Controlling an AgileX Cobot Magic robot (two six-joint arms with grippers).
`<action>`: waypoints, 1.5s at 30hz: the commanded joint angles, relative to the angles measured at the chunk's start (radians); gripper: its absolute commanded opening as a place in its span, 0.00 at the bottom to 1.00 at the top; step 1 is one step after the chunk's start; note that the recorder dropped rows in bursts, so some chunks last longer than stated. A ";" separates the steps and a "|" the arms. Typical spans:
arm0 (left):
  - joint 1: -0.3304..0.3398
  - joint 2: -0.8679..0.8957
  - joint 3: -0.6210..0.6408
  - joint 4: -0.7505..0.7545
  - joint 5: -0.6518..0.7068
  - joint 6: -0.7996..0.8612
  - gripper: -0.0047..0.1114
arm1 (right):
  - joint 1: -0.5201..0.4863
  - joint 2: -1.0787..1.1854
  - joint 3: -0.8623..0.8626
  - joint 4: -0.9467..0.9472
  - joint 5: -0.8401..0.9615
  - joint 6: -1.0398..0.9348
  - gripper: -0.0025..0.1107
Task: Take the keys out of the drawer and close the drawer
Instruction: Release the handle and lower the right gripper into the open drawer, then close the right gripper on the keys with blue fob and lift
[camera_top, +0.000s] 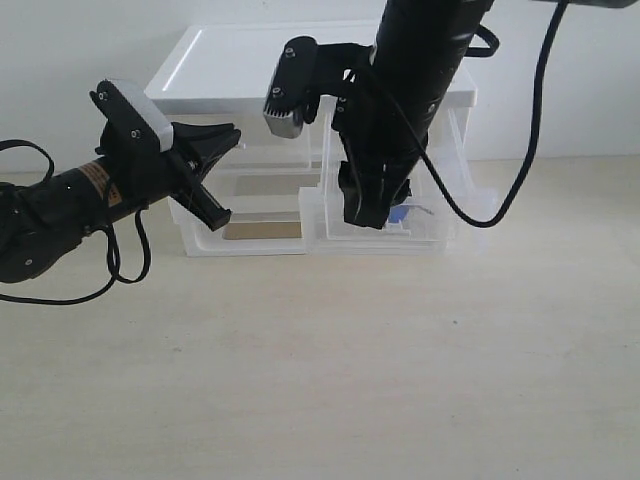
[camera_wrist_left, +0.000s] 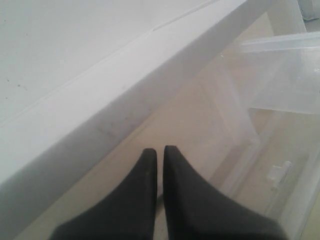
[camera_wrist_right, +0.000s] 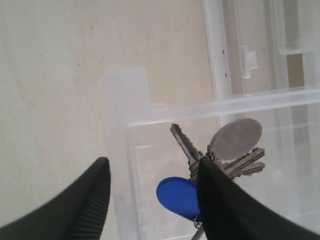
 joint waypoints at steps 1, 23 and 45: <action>0.011 0.015 -0.007 -0.085 0.129 0.004 0.08 | 0.001 -0.027 -0.006 0.017 -0.024 0.006 0.46; 0.011 0.015 -0.007 -0.063 0.130 0.000 0.08 | -0.114 0.028 -0.072 -0.092 -0.085 0.258 0.44; 0.011 0.015 -0.007 -0.063 0.128 -0.007 0.08 | -0.128 0.193 -0.184 -0.023 0.025 0.158 0.45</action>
